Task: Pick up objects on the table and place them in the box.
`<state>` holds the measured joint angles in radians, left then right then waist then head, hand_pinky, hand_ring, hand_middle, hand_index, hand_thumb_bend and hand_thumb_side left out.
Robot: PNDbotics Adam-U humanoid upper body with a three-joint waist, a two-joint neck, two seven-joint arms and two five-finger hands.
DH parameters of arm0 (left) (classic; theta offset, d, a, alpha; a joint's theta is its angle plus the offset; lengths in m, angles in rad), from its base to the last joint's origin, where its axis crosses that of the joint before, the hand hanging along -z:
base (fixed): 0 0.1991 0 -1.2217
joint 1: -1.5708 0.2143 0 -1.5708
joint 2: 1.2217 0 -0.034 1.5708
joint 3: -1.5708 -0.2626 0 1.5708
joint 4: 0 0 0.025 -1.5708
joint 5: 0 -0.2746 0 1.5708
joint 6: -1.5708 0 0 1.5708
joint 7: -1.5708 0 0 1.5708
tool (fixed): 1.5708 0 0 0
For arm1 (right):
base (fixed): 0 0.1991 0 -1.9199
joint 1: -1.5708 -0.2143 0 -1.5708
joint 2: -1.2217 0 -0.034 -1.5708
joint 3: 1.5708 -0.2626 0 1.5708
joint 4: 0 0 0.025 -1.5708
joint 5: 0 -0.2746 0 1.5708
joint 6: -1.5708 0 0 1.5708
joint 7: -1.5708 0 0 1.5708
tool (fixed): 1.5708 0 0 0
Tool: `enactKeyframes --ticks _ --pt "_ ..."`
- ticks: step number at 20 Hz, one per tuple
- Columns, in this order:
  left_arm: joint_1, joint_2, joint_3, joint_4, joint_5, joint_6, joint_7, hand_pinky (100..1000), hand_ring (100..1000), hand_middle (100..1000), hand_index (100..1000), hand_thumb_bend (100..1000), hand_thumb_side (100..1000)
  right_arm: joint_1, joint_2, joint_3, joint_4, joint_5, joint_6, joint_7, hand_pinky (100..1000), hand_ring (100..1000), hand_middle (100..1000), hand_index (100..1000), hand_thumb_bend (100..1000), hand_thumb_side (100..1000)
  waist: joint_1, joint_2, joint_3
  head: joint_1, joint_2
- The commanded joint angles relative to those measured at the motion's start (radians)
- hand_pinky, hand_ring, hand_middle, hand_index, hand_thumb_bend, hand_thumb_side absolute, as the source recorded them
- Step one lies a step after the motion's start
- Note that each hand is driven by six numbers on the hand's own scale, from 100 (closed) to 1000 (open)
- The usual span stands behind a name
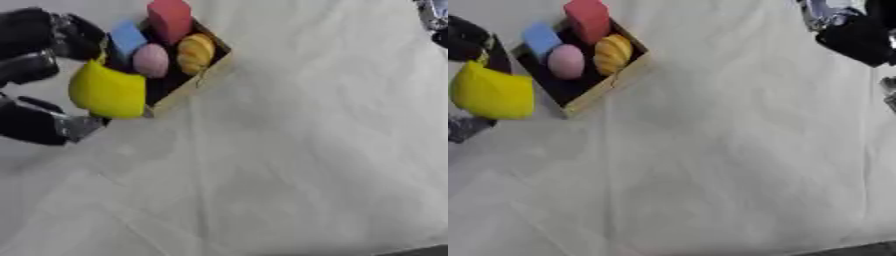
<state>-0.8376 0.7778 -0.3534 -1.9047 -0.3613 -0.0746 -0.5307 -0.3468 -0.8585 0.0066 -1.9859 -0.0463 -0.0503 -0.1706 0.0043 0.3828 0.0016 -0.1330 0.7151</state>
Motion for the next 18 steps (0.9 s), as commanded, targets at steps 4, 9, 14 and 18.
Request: enactKeyframes --ticks 4,9,14,18 --pt "-0.144 -0.109 0.011 0.305 -0.061 -0.094 0.010 724 671 580 561 100 252 -0.015 -0.033 -0.011 -0.014 -0.005 -0.004 0.004 896 768 628 762 100 442 -0.004 -0.033 -0.011 0.007 -0.003" --pt "-0.198 -0.194 0.016 0.511 -0.157 -0.168 0.045 727 677 587 575 100 234 -0.019 -0.028 -0.009 -0.014 -0.006 -0.003 0.007 896 768 628 762 100 442 -0.002 -0.028 -0.018 0.009 -0.004" --pt "-0.218 -0.247 0.033 0.658 -0.246 -0.221 0.087 728 681 597 614 100 211 -0.026 -0.027 -0.012 -0.014 -0.010 -0.007 0.005 896 768 628 763 100 445 -0.003 -0.027 -0.025 0.015 -0.009" --pt "-0.226 -0.275 0.038 0.729 -0.286 -0.254 0.103 732 687 607 643 100 192 -0.030 -0.026 -0.012 -0.014 -0.013 -0.009 0.006 896 768 628 763 100 446 -0.004 -0.027 -0.029 0.017 -0.011"
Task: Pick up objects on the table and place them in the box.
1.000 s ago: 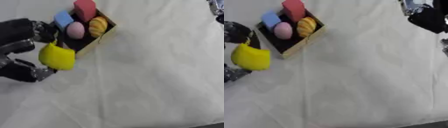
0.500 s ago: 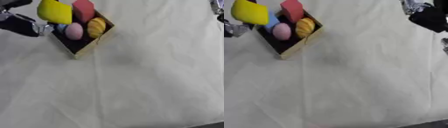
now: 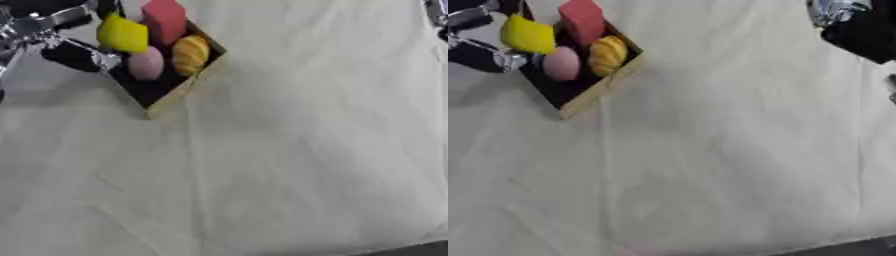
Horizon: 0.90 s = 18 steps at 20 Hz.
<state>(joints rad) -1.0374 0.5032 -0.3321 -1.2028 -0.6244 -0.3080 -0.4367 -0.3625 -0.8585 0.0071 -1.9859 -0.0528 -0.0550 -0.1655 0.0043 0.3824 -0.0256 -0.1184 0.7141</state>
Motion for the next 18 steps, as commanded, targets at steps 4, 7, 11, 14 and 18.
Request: enactKeyframes --ticks 4,7,11,14,18 --pt "-0.025 -0.013 0.018 0.062 -0.033 -0.041 -0.004 739 701 623 672 100 179 -0.015 -0.025 -0.013 -0.014 -0.009 -0.004 0.001 896 768 628 763 100 446 -0.005 -0.027 -0.003 0.002 -0.009" --pt "-0.022 -0.013 0.018 0.073 -0.034 -0.049 -0.027 756 729 669 797 100 155 -0.013 -0.024 -0.013 -0.014 -0.009 -0.003 0.001 896 768 628 763 100 446 -0.005 -0.028 -0.003 0.001 -0.009" --pt "-0.019 -0.008 0.021 0.069 -0.026 -0.054 -0.068 796 779 743 898 211 104 -0.010 -0.023 -0.012 -0.014 -0.009 0.000 0.001 896 768 628 762 100 444 -0.006 -0.030 -0.001 -0.002 -0.006" --pt "-0.017 0.001 0.024 0.037 -0.016 -0.058 -0.091 811 794 761 926 269 203 -0.007 -0.023 -0.011 -0.014 -0.007 0.002 0.002 896 768 628 763 100 443 -0.007 -0.032 0.002 -0.003 -0.002" --pt "-0.016 0.013 0.028 -0.011 0.005 -0.058 -0.106 825 812 778 954 390 414 -0.004 -0.024 -0.009 -0.014 -0.007 0.004 0.004 896 768 628 763 100 443 -0.008 -0.038 0.006 -0.005 0.003"
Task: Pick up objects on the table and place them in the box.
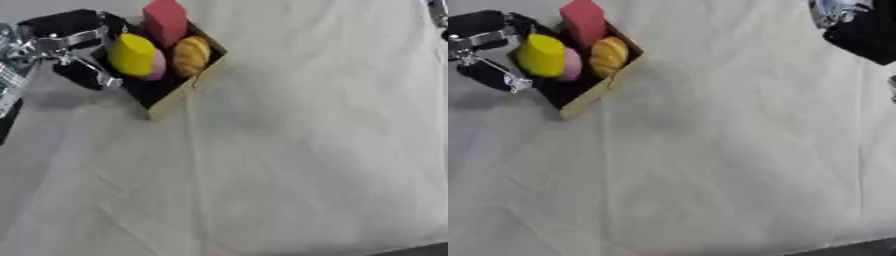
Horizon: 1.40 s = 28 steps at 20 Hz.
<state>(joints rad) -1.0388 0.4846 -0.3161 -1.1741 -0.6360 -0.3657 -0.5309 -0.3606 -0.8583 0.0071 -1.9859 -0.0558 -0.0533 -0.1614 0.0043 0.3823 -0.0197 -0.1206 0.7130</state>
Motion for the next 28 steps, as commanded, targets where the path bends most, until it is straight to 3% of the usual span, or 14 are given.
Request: enactKeyframes --ticks 1,4,12,17,18,19,21,25,28 --pt "-0.015 0.035 0.012 -0.048 0.022 0.002 -0.017 831 817 782 959 417 420 -0.005 -0.025 -0.009 -0.014 -0.004 0.002 0.000 896 768 628 763 100 444 -0.009 -0.039 0.001 -0.003 0.004" --pt "-0.014 0.042 0.009 -0.067 0.029 0.008 -0.037 834 819 783 964 430 415 -0.003 -0.025 -0.008 -0.014 -0.006 0.002 0.000 896 768 628 763 100 444 -0.009 -0.045 0.003 -0.003 0.006" --pt "-0.008 0.053 0.006 -0.115 0.066 0.021 -0.063 825 811 774 941 356 325 0.000 -0.027 -0.009 -0.014 -0.010 0.001 0.000 896 768 628 762 100 446 -0.008 -0.055 0.006 -0.007 0.007" --pt "-0.002 0.056 0.021 -0.159 0.107 0.039 -0.054 812 794 755 917 206 246 0.001 -0.028 -0.010 -0.014 -0.013 0.000 0.001 895 768 629 763 100 448 -0.009 -0.060 0.006 -0.008 0.009" --pt "0.002 0.058 0.030 -0.180 0.123 0.048 -0.045 807 787 747 904 170 209 0.001 -0.028 -0.010 -0.014 -0.013 -0.001 0.001 895 768 629 762 100 448 -0.010 -0.061 0.006 -0.008 0.009" --pt "0.005 0.063 0.041 -0.207 0.139 0.059 -0.031 795 768 719 859 100 103 0.001 -0.029 -0.011 -0.014 -0.014 -0.002 0.000 894 768 629 762 100 448 -0.010 -0.061 0.007 -0.009 0.010" --pt "0.024 0.078 0.084 -0.305 0.199 0.092 0.039 767 725 650 783 100 177 0.000 -0.030 -0.014 -0.014 -0.015 -0.007 -0.002 894 768 630 763 100 453 -0.011 -0.062 0.008 -0.010 0.012" --pt "0.112 0.145 0.204 -0.571 0.448 0.198 0.322 744 702 636 791 100 311 -0.014 -0.038 -0.029 -0.014 -0.026 -0.028 -0.015 893 769 632 764 100 460 -0.009 -0.058 0.013 -0.014 0.016" --pt "0.228 0.211 0.284 -0.758 0.626 0.241 0.554 744 712 654 809 100 355 -0.022 -0.046 -0.046 -0.014 -0.037 -0.049 -0.034 893 770 634 765 100 440 -0.007 -0.055 0.017 -0.019 0.013"
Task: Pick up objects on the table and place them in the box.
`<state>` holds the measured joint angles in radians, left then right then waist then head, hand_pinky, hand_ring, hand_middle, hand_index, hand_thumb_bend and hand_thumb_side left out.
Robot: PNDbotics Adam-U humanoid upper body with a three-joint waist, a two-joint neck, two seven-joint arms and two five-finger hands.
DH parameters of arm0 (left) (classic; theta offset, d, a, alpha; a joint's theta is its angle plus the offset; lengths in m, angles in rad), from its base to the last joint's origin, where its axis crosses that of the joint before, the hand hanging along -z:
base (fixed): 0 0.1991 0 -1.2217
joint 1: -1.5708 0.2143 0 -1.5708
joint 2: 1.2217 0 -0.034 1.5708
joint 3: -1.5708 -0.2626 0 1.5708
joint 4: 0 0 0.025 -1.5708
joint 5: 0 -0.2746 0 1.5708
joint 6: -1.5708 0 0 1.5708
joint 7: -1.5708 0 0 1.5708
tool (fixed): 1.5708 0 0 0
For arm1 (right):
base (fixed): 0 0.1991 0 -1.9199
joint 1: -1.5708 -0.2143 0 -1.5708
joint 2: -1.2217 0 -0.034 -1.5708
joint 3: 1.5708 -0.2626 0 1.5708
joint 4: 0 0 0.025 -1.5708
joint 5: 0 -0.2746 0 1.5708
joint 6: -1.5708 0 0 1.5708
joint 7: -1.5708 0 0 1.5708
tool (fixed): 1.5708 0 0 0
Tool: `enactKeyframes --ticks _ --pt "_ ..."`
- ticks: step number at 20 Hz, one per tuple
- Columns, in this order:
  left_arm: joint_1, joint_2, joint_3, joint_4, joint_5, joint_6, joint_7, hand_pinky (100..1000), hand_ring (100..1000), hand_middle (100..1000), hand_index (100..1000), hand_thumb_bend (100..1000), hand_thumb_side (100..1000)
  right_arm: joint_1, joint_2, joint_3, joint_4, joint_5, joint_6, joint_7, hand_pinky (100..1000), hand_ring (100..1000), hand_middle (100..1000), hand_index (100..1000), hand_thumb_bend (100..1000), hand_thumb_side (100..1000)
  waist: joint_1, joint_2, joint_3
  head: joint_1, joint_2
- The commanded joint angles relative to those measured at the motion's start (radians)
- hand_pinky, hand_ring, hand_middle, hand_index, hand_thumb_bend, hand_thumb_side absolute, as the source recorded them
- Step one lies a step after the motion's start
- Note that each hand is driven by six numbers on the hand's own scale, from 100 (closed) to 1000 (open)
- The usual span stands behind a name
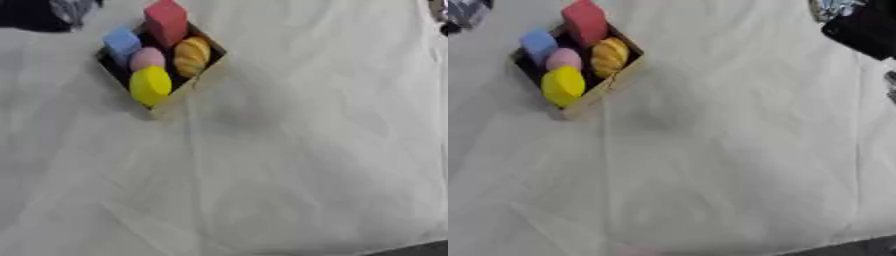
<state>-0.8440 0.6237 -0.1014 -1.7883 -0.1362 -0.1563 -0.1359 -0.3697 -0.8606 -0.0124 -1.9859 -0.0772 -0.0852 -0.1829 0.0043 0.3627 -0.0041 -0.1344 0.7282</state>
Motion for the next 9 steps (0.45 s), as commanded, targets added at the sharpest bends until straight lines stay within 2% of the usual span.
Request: enactKeyframes --ticks 1,3,5,7,9 --pt "0.066 0.088 0.088 -0.178 0.172 0.030 0.220 745 715 664 821 100 359 -0.014 -0.044 -0.030 -0.014 -0.019 -0.022 -0.018 894 770 634 766 100 441 -0.007 -0.035 0.001 -0.007 -0.002" --pt "0.143 0.112 0.127 -0.204 0.255 -0.024 0.337 744 721 675 835 100 422 -0.014 -0.045 -0.035 -0.014 -0.028 -0.032 -0.027 895 772 636 768 100 447 -0.008 -0.034 0.003 -0.013 -0.006" --pt "0.220 0.128 0.148 -0.210 0.311 -0.085 0.413 745 726 682 842 100 466 -0.015 -0.044 -0.037 -0.014 -0.041 -0.045 -0.034 896 774 640 770 100 453 -0.008 -0.034 0.003 -0.013 -0.012" --pt "0.296 0.134 0.162 -0.211 0.338 -0.137 0.448 747 732 688 850 100 504 -0.022 -0.042 -0.036 -0.014 -0.061 -0.062 -0.036 902 778 646 776 100 470 -0.009 -0.035 0.005 -0.007 -0.014" --pt "0.357 0.131 0.176 -0.212 0.347 -0.186 0.465 750 736 694 853 100 487 -0.030 -0.037 -0.035 -0.014 -0.088 -0.081 -0.036 905 781 653 782 100 470 -0.010 -0.037 0.006 -0.002 -0.013"
